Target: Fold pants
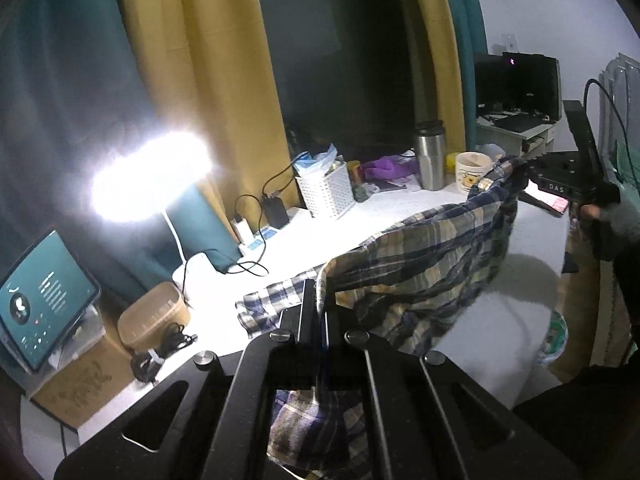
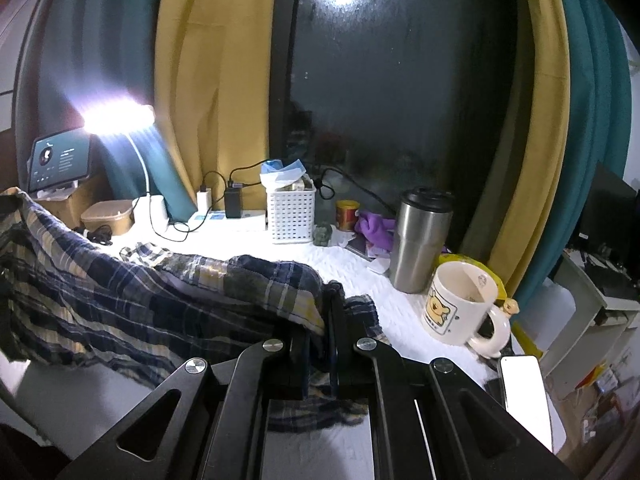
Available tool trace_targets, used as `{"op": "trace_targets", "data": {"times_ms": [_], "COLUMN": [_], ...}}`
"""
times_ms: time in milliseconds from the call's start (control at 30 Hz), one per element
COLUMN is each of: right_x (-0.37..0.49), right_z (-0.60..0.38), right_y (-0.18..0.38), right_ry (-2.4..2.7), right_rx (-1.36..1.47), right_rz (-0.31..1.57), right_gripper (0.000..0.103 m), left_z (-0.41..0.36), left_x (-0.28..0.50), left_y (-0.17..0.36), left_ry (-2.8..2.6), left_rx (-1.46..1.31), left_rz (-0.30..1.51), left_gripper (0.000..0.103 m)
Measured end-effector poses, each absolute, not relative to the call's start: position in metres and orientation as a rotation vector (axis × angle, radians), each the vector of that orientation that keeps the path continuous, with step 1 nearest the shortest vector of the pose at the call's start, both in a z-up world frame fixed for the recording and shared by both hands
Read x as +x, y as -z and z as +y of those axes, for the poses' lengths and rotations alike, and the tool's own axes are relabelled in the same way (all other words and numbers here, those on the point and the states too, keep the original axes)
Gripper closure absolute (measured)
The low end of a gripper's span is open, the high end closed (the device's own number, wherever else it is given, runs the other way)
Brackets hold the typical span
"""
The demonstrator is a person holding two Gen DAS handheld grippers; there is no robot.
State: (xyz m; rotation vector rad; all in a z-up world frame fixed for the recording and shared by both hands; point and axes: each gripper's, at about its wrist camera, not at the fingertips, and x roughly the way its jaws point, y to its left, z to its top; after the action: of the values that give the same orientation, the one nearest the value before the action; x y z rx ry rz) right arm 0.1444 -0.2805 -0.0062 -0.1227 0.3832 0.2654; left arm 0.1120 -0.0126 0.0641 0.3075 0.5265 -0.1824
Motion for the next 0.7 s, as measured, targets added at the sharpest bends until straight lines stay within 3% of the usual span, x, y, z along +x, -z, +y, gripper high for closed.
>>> {"op": "trace_targets", "data": {"times_ms": [700], "right_x": [0.256], "right_z": [-0.253], "right_y": [0.040], "right_ry": [-0.209], "right_rx": [-0.077], "right_rz": [0.525], "right_gripper": [0.097], "left_z": [0.034], "left_x": [0.243], "left_y": [-0.023], "left_ry": [0.224], "left_rx": [0.272], "left_rz": [0.610], "left_gripper": [0.103]}}
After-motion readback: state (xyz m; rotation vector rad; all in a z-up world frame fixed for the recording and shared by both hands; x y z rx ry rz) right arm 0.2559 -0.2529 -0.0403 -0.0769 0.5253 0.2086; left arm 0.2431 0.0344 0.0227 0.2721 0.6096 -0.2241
